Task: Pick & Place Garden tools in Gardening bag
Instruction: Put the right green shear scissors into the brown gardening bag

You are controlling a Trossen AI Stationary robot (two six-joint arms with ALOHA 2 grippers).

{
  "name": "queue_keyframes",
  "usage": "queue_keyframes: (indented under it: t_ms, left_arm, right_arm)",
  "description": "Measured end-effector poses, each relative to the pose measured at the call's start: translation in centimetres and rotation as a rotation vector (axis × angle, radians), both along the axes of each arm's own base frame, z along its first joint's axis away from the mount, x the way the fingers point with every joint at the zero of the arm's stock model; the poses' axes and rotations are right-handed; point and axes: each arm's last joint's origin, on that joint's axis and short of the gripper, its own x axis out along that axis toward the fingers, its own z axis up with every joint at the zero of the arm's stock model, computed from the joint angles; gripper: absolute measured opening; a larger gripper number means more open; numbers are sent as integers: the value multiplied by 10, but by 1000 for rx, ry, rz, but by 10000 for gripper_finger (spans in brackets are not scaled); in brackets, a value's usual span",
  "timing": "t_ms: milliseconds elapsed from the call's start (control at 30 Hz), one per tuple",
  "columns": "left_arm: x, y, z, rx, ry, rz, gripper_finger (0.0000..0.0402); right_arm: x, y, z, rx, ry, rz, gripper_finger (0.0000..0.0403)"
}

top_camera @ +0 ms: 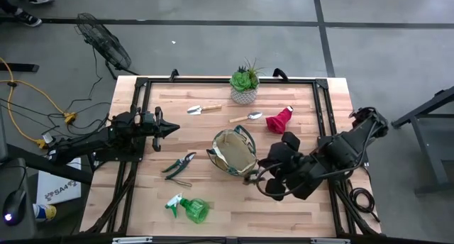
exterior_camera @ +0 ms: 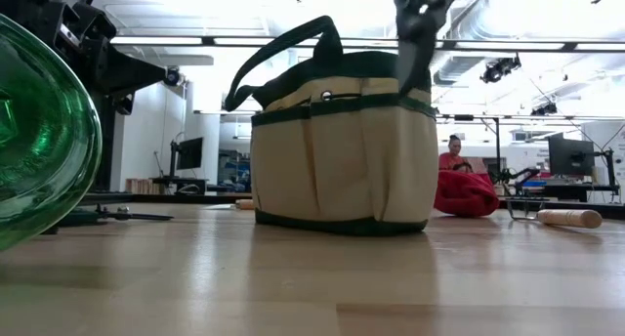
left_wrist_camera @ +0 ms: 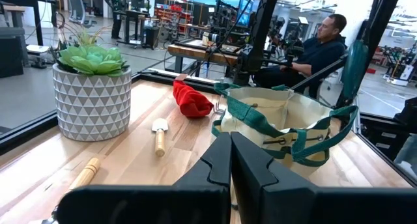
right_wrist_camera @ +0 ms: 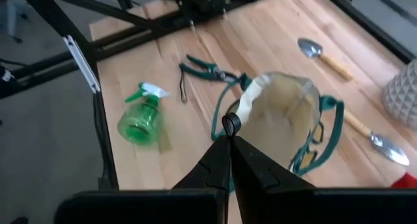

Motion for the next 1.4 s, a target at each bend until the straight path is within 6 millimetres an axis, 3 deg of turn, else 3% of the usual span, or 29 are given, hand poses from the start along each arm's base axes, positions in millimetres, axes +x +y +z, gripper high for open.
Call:
queue_keyframes:
  t_ms: [667, 1033, 1400]
  left_arm:
    - [0, 0, 0, 0, 0, 0, 0]
    - [0, 0, 0, 0, 0, 0, 0]
    - [0, 0, 0, 0, 0, 0, 0]
  right_arm:
    - [8, -1, 16, -302, -102, 194, 3]
    - [18, -17, 17, -296, -110, 102, 3]
    - [16, -18, 14, -311, -76, 115, 3]
